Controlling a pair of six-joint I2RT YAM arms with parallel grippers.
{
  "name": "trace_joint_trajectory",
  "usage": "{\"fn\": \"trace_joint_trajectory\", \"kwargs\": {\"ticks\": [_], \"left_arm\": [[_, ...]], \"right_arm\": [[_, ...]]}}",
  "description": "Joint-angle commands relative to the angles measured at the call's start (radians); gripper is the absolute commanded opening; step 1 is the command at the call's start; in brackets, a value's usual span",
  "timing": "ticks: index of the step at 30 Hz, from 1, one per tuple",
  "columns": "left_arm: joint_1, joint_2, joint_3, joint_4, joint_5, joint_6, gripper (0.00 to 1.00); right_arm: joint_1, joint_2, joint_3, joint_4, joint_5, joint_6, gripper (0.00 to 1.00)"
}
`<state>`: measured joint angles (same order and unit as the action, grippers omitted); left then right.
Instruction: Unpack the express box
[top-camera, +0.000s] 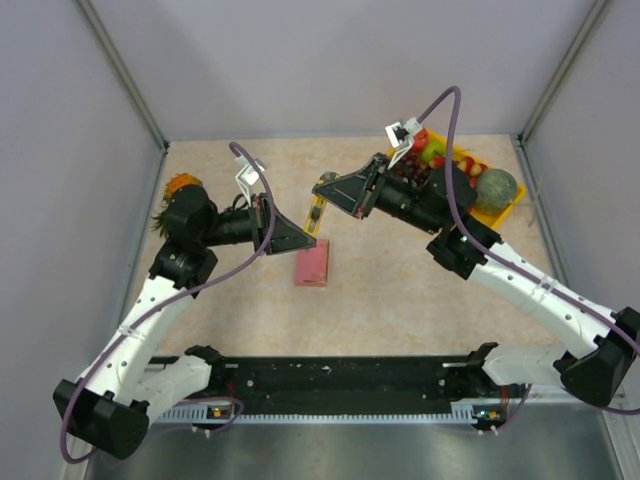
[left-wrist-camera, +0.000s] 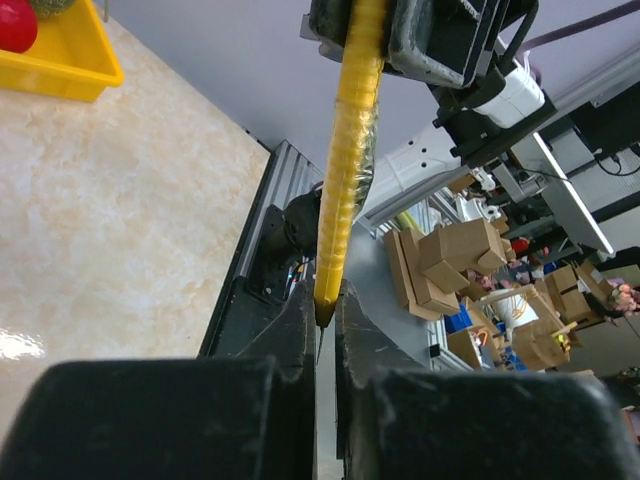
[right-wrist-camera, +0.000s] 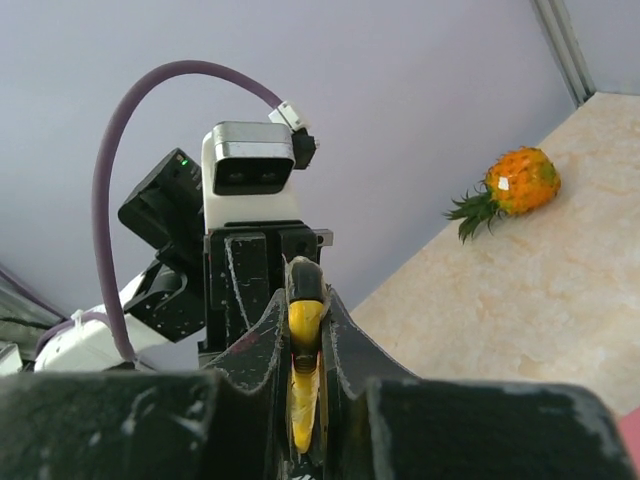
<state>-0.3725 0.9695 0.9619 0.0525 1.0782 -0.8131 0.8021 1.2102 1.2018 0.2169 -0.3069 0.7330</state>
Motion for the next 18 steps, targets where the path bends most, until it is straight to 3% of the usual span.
{"fn": "trace_joint_trajectory", "kwargs": {"ticks": [1, 2, 3, 6, 10, 13, 18], "left_arm": [[0.014, 0.003, 0.034, 0.027, 0.055, 0.038, 0.00], [0.023, 0.003, 0.049, -0.018, 0.055, 0.057, 0.00], [0.027, 0.003, 0.057, -0.041, 0.064, 0.101, 0.00], [0.038, 0.015, 0.086, -0.157, 0.116, 0.188, 0.00], [0.038, 0.015, 0.097, -0.216, 0.158, 0.262, 0.00], [0.035, 0.020, 0.146, -0.396, 0.140, 0.426, 0.00], [0.030, 0.026, 0.152, -0.433, 0.150, 0.494, 0.00]], "right_arm": [[-0.003, -0.023, 0.028, 0.026, -0.018, -0.009, 0.02], [-0.006, -0.020, 0.038, -0.017, -0.030, -0.017, 0.11], [-0.006, -0.018, 0.051, -0.051, -0.049, -0.050, 0.39], [-0.020, -0.018, 0.137, -0.220, -0.134, -0.150, 0.66], [-0.076, -0.018, 0.247, -0.433, -0.240, -0.221, 0.72], [-0.099, 0.003, 0.315, -0.551, -0.368, -0.273, 0.72], [-0.099, 0.084, 0.400, -0.749, -0.504, -0.349, 0.72]]}}
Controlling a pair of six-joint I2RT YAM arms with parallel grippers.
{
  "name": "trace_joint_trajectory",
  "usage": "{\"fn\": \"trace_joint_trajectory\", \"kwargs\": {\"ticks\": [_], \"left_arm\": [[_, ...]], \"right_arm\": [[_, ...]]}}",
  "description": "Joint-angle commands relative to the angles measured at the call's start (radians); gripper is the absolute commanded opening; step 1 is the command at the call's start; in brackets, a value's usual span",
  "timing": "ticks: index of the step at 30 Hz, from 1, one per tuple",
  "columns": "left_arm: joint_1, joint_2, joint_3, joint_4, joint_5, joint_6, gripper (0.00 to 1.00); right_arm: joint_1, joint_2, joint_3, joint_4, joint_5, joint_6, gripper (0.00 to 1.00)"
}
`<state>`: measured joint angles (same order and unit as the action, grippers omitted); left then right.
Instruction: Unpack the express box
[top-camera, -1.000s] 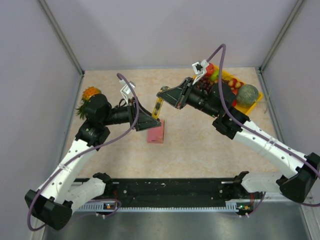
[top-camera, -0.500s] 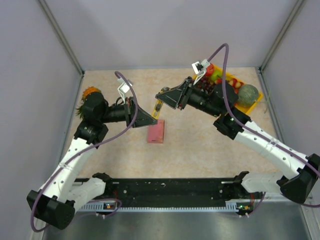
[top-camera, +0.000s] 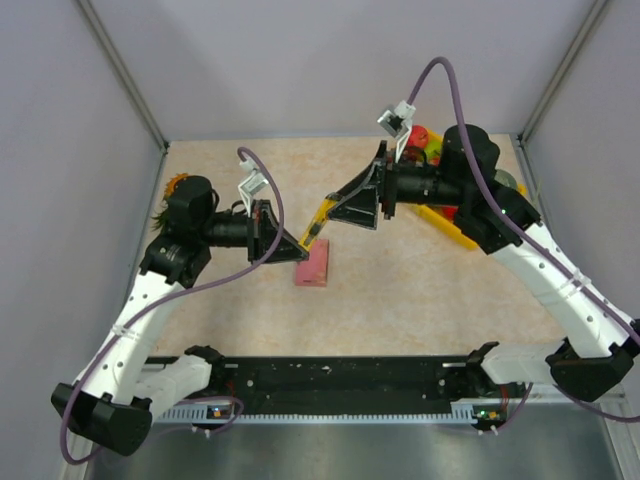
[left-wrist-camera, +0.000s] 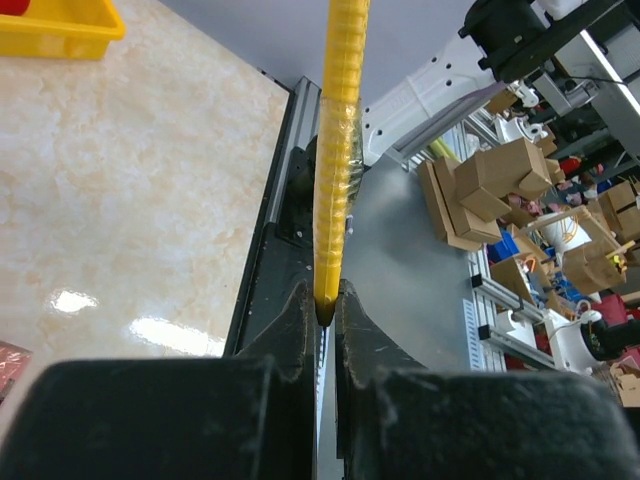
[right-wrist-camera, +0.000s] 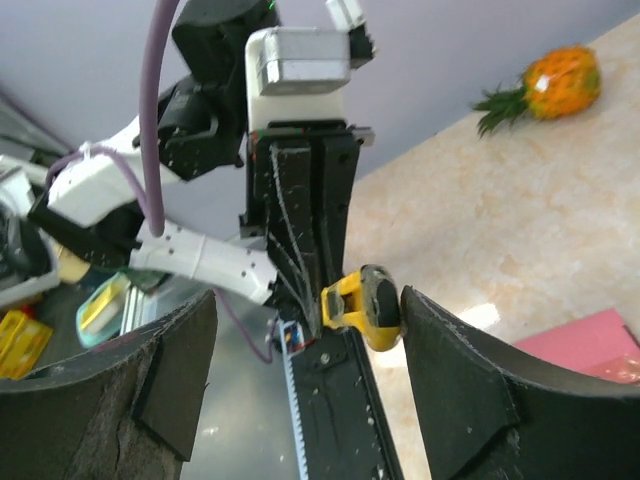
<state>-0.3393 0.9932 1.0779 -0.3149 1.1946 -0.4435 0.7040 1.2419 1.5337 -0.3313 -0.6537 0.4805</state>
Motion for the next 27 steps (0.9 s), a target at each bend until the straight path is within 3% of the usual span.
{"fn": "trace_joint_trajectory", "kwargs": {"ticks": [1, 7, 14, 21, 27], "left_arm": [[-0.007, 0.002, 0.034, -0.066, 0.051, 0.129, 0.00], [-0.040, 0.019, 0.039, -0.130, -0.001, 0.183, 0.00], [-0.040, 0.039, 0.059, -0.138, -0.003, 0.183, 0.00], [-0.040, 0.035, 0.057, -0.138, 0.005, 0.180, 0.00], [-0.041, 0.032, 0.051, -0.136, 0.011, 0.175, 0.00]], "right_arm": [[-0.003, 0.056, 0.066, -0.209, -0.167, -0.102, 0.71], [0.000, 0.071, 0.052, -0.233, -0.143, -0.141, 0.68], [0.037, 0.117, 0.054, -0.236, -0.152, -0.178, 0.56], [0.084, 0.148, 0.054, -0.226, -0.117, -0.191, 0.54], [0.089, 0.149, 0.039, -0.184, -0.098, -0.164, 0.43]]}}
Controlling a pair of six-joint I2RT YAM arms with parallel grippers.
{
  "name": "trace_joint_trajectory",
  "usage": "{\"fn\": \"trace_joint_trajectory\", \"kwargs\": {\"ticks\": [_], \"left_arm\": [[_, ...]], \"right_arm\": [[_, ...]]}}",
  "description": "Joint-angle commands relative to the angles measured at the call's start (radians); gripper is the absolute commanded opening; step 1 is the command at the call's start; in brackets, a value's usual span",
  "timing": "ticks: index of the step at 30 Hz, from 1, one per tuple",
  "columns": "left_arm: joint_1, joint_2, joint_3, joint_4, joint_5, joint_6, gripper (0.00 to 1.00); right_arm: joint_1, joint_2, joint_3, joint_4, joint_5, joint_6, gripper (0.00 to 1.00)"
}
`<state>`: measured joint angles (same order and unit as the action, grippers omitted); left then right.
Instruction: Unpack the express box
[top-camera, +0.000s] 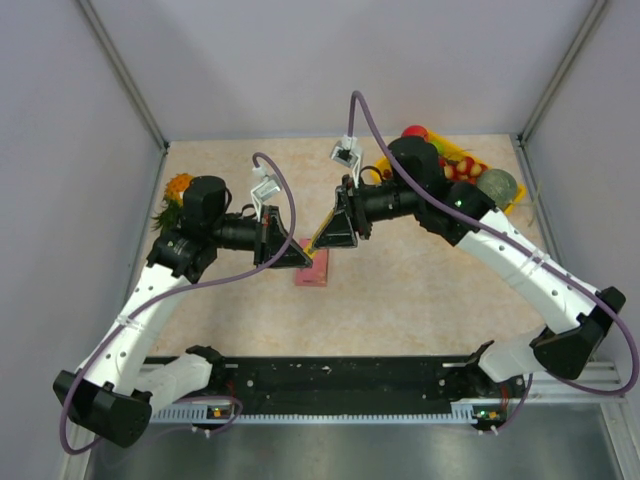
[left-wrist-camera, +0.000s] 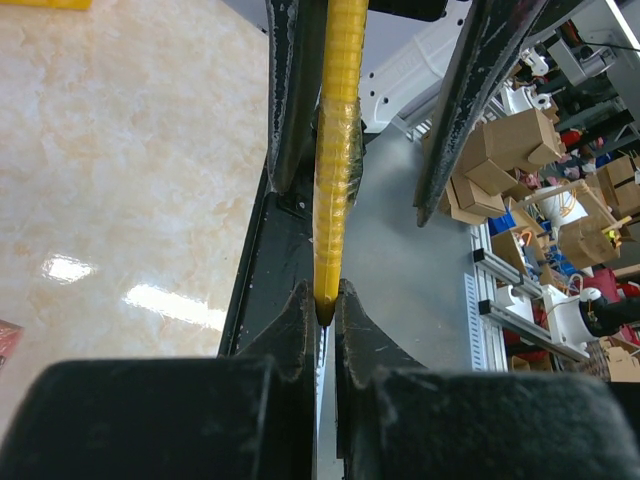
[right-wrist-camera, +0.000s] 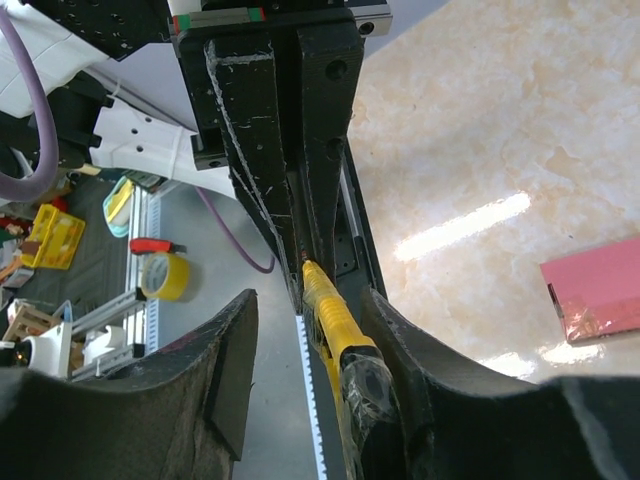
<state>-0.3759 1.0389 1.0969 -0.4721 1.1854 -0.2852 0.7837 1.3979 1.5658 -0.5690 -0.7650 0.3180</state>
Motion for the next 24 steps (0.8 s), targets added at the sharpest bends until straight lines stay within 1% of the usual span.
{"fn": "trace_joint_trajectory", "kwargs": {"ticks": [1, 5, 9, 12, 15, 16, 17, 19, 21, 22, 24], "left_arm": [[-0.004, -0.016, 0.029, 0.021, 0.019, 0.017, 0.00], [-0.004, -0.019, 0.026, 0.020, 0.023, 0.015, 0.00], [-0.004, -0.022, 0.023, 0.024, 0.023, 0.014, 0.00], [-0.004, -0.025, 0.021, 0.027, 0.023, 0.014, 0.00], [-0.004, -0.027, 0.018, 0.032, 0.020, 0.014, 0.00], [-0.003, -0.027, 0.020, 0.032, 0.016, 0.014, 0.01], [-0.004, -0.027, 0.018, 0.032, 0.013, 0.014, 0.02], [-0.004, -0.028, 0.018, 0.029, -0.003, 0.014, 0.20], [-0.003, -0.036, 0.017, 0.024, -0.029, 0.021, 0.51], [-0.003, -0.045, 0.017, 0.021, -0.073, 0.021, 0.67], [-0.003, -0.065, 0.017, 0.015, -0.139, 0.024, 0.77]], "right_arm": [[0.008, -0.005, 0.005, 0.058, 0.012, 0.001, 0.42], [0.012, -0.005, -0.012, 0.081, -0.002, 0.016, 0.35], [0.012, -0.002, -0.019, 0.090, -0.017, 0.018, 0.31], [0.012, -0.004, -0.024, 0.093, -0.014, 0.018, 0.27], [0.012, 0.004, -0.027, 0.098, -0.005, 0.027, 0.13], [0.012, 0.006, -0.027, 0.100, 0.000, 0.033, 0.04], [0.012, 0.006, -0.032, 0.100, 0.007, 0.035, 0.00], [0.012, 0.004, -0.036, 0.100, 0.021, 0.041, 0.00], [0.012, -0.005, -0.049, 0.100, 0.053, 0.043, 0.00], [0.012, -0.014, -0.053, 0.098, 0.078, 0.044, 0.00], [0.012, -0.048, -0.079, 0.098, 0.177, 0.046, 0.00]]}}
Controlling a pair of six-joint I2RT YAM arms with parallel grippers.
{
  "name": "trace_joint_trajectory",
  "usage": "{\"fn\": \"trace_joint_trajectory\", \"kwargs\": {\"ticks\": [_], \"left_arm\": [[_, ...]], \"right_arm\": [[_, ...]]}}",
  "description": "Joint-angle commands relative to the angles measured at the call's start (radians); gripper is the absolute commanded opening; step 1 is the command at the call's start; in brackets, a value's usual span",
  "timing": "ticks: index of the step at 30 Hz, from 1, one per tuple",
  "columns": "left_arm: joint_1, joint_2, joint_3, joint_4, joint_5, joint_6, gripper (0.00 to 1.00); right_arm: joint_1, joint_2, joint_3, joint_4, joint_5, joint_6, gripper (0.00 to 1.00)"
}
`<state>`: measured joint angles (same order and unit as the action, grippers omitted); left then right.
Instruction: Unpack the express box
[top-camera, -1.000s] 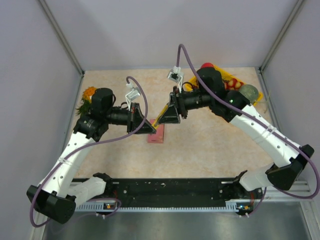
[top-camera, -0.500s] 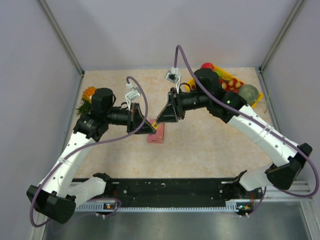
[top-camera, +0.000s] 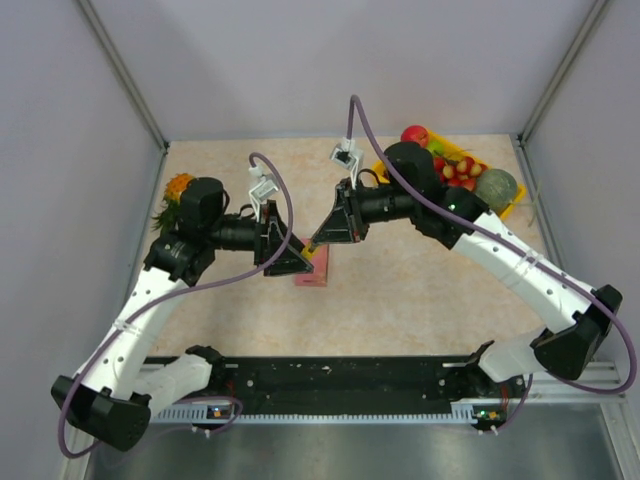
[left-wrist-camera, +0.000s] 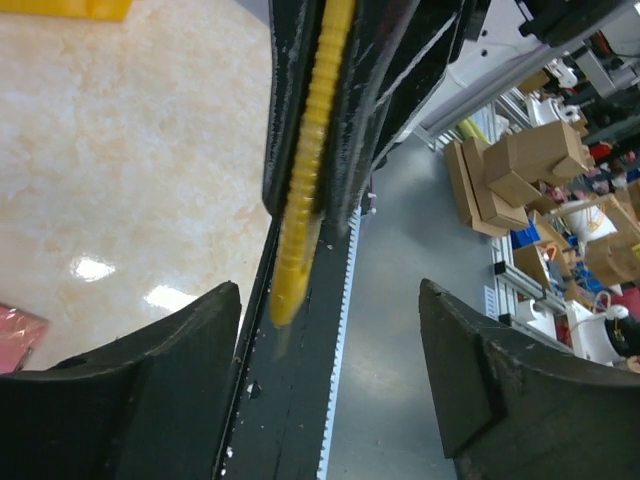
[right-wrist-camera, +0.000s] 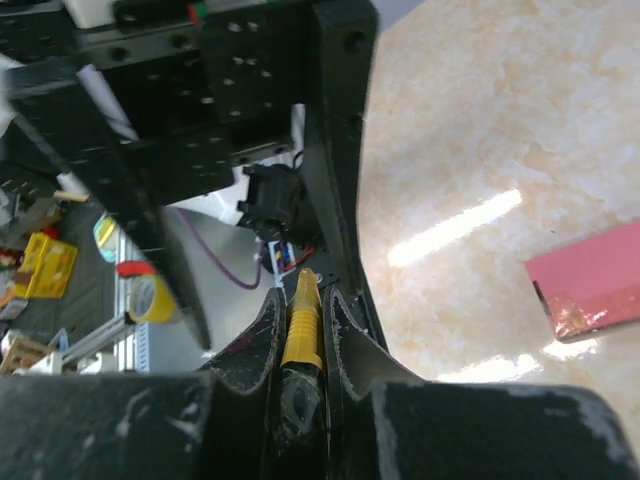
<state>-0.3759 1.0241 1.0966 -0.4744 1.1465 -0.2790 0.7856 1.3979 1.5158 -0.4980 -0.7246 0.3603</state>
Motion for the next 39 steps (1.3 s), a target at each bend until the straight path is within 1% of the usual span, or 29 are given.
{"fn": "trace_joint_trajectory", "kwargs": {"ticks": [1, 2, 4, 5, 7, 8, 10, 11, 12, 14, 17, 18, 20, 24, 25, 30, 31, 33, 34, 36, 39], "left_arm": [[-0.001, -0.056, 0.017, 0.007, -0.173, 0.017, 0.87], [-0.001, -0.065, 0.017, -0.001, -0.215, 0.006, 0.90], [-0.001, -0.071, 0.008, -0.009, -0.315, -0.023, 0.97], [-0.001, -0.071, 0.002, -0.004, -0.383, -0.057, 0.99], [0.000, -0.064, -0.035, 0.005, -0.464, -0.115, 0.99], [0.000, -0.047, -0.049, 0.008, -0.553, -0.136, 0.99], [0.003, -0.012, -0.084, -0.006, -0.635, -0.190, 0.99], [0.003, 0.031, -0.095, -0.012, -0.678, -0.209, 0.99], [0.006, 0.054, -0.122, -0.019, -0.749, -0.227, 0.98], [0.014, 0.130, -0.144, -0.029, -0.790, -0.287, 0.98], [0.032, 0.237, -0.179, -0.004, -0.780, -0.299, 0.94], [0.034, 0.260, -0.185, 0.022, -0.801, -0.305, 0.94], [0.038, 0.325, -0.204, 0.063, -0.798, -0.318, 0.93], [0.046, 0.419, -0.234, 0.172, -0.841, -0.325, 0.92], [0.046, 0.447, -0.244, 0.239, -0.825, -0.319, 0.93], [0.057, 0.534, -0.273, 0.342, -0.762, -0.364, 0.92], [0.057, 0.557, -0.277, 0.361, -0.746, -0.391, 0.90], [0.057, 0.574, -0.277, 0.395, -0.708, -0.410, 0.81], [0.057, 0.590, -0.276, 0.395, -0.699, -0.428, 0.74], [0.057, 0.602, -0.277, 0.376, -0.695, -0.437, 0.65], [0.057, 0.608, -0.308, 0.370, -0.650, -0.462, 0.63]], "right_arm": [[0.007, -0.063, -0.040, 0.029, 0.183, -0.001, 0.00], [0.009, -0.077, -0.070, 0.029, 0.291, -0.006, 0.00], [0.009, -0.118, -0.106, 0.044, 0.419, 0.008, 0.00], [0.009, -0.129, -0.143, 0.056, 0.527, 0.015, 0.00], [0.010, -0.157, -0.186, 0.106, 0.623, 0.057, 0.00], [0.010, -0.166, -0.239, 0.130, 0.702, 0.069, 0.00], [0.023, -0.194, -0.299, 0.186, 0.790, 0.100, 0.00], [0.041, -0.200, -0.359, 0.240, 0.871, 0.104, 0.00], [0.053, -0.209, -0.385, 0.269, 0.913, 0.111, 0.00], [0.081, -0.211, -0.448, 0.335, 1.017, 0.126, 0.00], [0.116, -0.194, -0.514, 0.407, 1.123, 0.154, 0.00], [0.124, -0.188, -0.525, 0.423, 1.142, 0.158, 0.00], [0.139, -0.159, -0.548, 0.444, 1.195, 0.180, 0.00], [0.158, -0.123, -0.580, 0.490, 1.234, 0.218, 0.00], [0.159, -0.119, -0.589, 0.518, 1.232, 0.233, 0.00], [0.159, -0.062, -0.597, 0.532, 1.225, 0.252, 0.00], [0.159, -0.056, -0.595, 0.533, 1.225, 0.252, 0.00], [0.158, -0.045, -0.591, 0.530, 1.229, 0.252, 0.00], [0.159, -0.036, -0.591, 0.530, 1.229, 0.253, 0.00], [0.159, -0.020, -0.589, 0.535, 1.228, 0.250, 0.00], [0.159, 0.018, -0.588, 0.547, 1.211, 0.252, 0.00]]}}
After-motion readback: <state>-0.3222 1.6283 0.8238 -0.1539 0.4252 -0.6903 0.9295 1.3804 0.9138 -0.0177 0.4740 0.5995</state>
